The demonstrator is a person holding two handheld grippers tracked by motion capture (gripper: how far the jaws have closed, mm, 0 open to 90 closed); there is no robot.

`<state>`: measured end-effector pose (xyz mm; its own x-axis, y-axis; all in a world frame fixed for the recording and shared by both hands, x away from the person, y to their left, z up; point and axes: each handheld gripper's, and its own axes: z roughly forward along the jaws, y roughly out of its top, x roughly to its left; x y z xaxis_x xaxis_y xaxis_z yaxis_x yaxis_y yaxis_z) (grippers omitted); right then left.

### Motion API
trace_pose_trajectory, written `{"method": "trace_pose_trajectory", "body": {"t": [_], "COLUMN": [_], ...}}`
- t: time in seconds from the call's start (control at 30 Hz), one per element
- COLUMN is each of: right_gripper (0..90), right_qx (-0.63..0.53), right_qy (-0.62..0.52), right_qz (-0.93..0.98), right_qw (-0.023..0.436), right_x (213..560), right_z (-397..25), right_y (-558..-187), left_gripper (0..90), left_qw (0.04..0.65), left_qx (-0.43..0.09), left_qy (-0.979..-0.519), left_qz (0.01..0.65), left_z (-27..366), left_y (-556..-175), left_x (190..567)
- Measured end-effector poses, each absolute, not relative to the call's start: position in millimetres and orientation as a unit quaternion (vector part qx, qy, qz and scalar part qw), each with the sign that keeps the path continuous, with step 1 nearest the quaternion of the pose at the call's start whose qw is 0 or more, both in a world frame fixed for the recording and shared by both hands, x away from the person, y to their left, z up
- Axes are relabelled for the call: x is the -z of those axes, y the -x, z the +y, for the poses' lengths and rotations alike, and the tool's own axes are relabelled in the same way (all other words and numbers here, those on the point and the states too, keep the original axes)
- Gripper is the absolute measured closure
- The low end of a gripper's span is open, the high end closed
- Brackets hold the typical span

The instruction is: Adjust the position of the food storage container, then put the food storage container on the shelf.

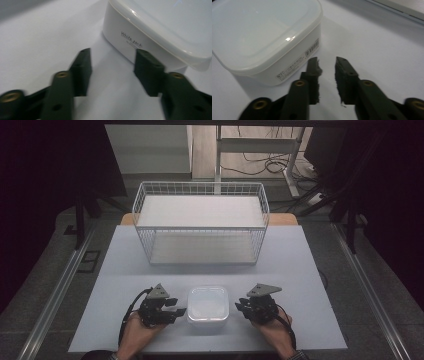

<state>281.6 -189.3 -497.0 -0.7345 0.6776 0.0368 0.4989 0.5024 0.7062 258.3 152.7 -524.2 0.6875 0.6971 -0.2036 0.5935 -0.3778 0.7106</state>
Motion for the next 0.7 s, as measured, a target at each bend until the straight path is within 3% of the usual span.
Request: {"method": "trace_pose_trajectory", "body": {"t": [0.17,0.2,0.23,0.33,0.53,0.7], "right_gripper": [47.4,47.4,34.0,22.4,8.1,5.9], "right_qx": [-0.357,-0.357,-0.35,-0.35,-0.369,-0.383], "right_qy": [-0.323,-0.323,-0.311,-0.309,-0.313,-0.316], "right_qz": [0.865,0.865,0.871,0.873,0.865,0.859], "right_qw": [0.142,0.142,0.147,0.139,0.135,0.121], "right_x": [497.3,497.3,500.3,505.6,506.4,505.2], "right_z": [-194.3,-194.3,-196.2,-200.1,-201.4,-201.1], "right_y": [-278.3,-278.3,-277.8,-279.7,-281.4,-283.4], "left_gripper": [26.5,24.0,21.9,17.6,8.2,7.4], "left_qw": [0.398,0.398,0.399,0.406,0.409,0.42], "left_qx": [-0.064,-0.064,-0.062,-0.06,-0.062,-0.064], "left_qy": [-0.826,-0.826,-0.825,-0.819,-0.818,-0.816], "left_qz": [0.393,0.393,0.396,0.402,0.4,0.391], "left_z": [158.5,158.5,159.1,161.2,162.3,164.0], "left_y": [-259.9,-259.9,-260.2,-261.2,-261.5,-262.5], "left_x": [528.1,528.1,529.0,529.5,528.6,526.9]}}
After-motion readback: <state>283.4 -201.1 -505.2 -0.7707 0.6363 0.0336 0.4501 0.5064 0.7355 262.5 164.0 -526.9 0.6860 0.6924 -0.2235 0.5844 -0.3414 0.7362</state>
